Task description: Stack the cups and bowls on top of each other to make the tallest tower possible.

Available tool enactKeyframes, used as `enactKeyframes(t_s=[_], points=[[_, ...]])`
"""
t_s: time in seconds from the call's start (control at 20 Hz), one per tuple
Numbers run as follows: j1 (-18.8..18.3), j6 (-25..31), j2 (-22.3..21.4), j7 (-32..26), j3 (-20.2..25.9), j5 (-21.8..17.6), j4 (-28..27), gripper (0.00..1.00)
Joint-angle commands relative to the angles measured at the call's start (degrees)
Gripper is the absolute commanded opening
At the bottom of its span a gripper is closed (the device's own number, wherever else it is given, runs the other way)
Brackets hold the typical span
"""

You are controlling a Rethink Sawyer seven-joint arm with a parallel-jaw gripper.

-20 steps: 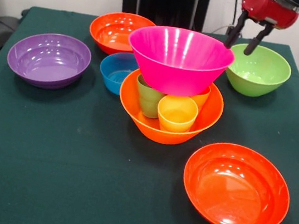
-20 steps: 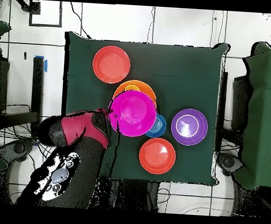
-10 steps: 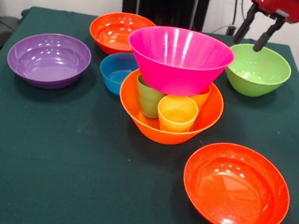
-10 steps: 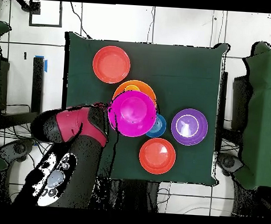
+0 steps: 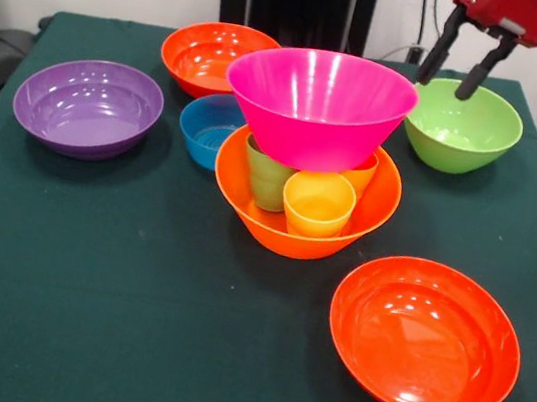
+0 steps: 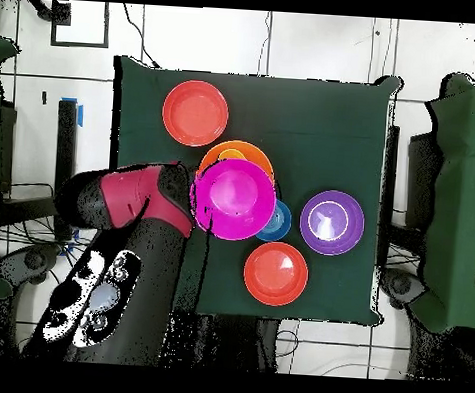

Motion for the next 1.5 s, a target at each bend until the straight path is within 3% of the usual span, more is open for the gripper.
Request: enactKeyframes(t_s=[0.05,0.35,0.95,1.5], points=[[-2.81,7.99,6.92,2.75,7.73,0.37,-7.01,1.0],[-1.98,12.88,8.79,5.47,8.34,2.46,-11.45,1.0],[1.87,15.14,13.46,11.13,7.7,6.9,-17.05,1.0],[0.6,7.68,16.36,8.63,9.77,9.37,-15.08,1.0]])
